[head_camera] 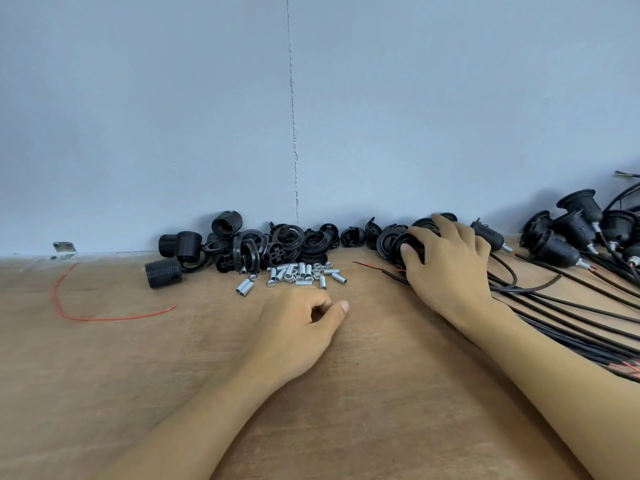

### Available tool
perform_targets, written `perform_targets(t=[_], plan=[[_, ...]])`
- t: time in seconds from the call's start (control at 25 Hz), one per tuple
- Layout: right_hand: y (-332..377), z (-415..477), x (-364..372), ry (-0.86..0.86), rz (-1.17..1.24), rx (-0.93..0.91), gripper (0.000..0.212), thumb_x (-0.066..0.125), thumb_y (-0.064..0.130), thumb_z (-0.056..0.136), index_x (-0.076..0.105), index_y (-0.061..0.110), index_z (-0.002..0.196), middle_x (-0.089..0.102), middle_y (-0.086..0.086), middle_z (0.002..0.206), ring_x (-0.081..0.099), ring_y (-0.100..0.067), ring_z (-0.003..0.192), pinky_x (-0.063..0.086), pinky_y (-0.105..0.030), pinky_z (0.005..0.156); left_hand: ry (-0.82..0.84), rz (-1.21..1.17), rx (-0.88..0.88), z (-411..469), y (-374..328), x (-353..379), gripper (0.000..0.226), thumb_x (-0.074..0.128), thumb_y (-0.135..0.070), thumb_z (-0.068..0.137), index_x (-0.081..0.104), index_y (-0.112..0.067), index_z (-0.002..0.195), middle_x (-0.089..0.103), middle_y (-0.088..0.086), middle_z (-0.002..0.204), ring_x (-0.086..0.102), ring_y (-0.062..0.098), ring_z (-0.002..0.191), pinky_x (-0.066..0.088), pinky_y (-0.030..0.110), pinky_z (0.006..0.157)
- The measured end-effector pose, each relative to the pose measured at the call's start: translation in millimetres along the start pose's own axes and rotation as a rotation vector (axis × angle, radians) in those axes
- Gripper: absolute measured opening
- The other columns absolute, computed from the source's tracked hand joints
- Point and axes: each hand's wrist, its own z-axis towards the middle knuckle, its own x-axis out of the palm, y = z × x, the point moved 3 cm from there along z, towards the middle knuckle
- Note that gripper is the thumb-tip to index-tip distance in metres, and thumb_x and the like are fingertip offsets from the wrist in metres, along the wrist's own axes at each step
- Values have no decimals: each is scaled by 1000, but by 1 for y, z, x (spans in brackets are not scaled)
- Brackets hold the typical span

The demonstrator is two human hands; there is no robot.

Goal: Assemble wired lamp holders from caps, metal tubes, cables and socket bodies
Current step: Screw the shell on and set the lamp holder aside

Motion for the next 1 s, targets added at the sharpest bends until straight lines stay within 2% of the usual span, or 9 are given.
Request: perform_targets(t=[0.12, 0.28, 0.4, 0.48, 0.6, 0.68, 0.8, 0.88, 1.0], plan=[[22, -16, 3, -33, 53, -191, 31, 62, 31, 93, 70, 23, 122, 51, -8, 146, 37, -31, 139, 21, -45, 112, 3, 19, 26, 1, 0, 1, 40, 67, -39, 93, 56, -28, 56, 60, -17, 64, 55, 3, 63, 37, 11, 59], [50, -35, 5, 120, 316, -465, 24, 66, 15, 91, 74, 14, 114, 63, -6, 127, 53, -27, 123, 45, -46, 102, 21, 36, 36, 3, -1, 3, 24, 69, -21, 89, 61, -37, 74, 64, -20, 73, 60, -3, 78, 39, 11, 66], [60, -42, 10, 207, 379, -445, 23, 67, 14, 89, 73, 16, 111, 64, 1, 116, 55, -21, 115, 47, -38, 97, -12, 10, 7, 4, 0, 2, 36, 64, -5, 85, 64, -41, 91, 66, -22, 84, 62, -7, 84, 47, 9, 75], [64, -42, 12, 228, 378, -393, 17, 69, 19, 89, 72, 21, 106, 61, 8, 105, 55, -15, 107, 48, -37, 93, -111, 36, -86, 6, 6, -3, 34, 61, -2, 82, 68, -31, 100, 64, -18, 88, 61, 1, 84, 52, 23, 77], [66, -40, 14, 252, 405, -371, 11, 70, 22, 89, 70, 24, 100, 57, 15, 93, 55, -9, 90, 51, -37, 84, -212, 65, -255, 11, 20, -14, 32, 62, -3, 83, 62, -24, 108, 57, -12, 92, 58, 13, 91, 48, 31, 77], [68, -39, 17, 266, 365, -385, 13, 68, 26, 91, 69, 28, 104, 55, 16, 90, 56, -10, 86, 51, -36, 81, -185, 99, -293, 15, 25, -19, 36, 61, -7, 87, 63, -23, 119, 54, -8, 98, 57, 18, 97, 50, 35, 82], [79, -35, 23, 299, 297, -434, 28, 60, 32, 96, 66, 32, 123, 50, 12, 97, 59, -16, 93, 49, -33, 80, -56, 233, -252, 20, 25, -18, 42, 58, -20, 97, 61, -33, 137, 47, -5, 106, 56, 20, 103, 51, 39, 86], [87, -32, 26, 311, 270, -459, 33, 55, 34, 98, 61, 36, 131, 44, 11, 99, 58, -18, 97, 49, -34, 79, -12, 312, -223, 21, 24, -16, 38, 55, -26, 100, 62, -38, 136, 43, -6, 104, 55, 18, 100, 51, 37, 81], [92, -31, 30, 335, 218, -499, 33, 49, 34, 100, 60, 38, 130, 42, 8, 101, 57, -20, 95, 50, -37, 76, -66, 246, -206, 21, 26, -18, 25, 60, -24, 97, 72, -35, 116, 46, -7, 98, 57, 16, 94, 53, 38, 80]])
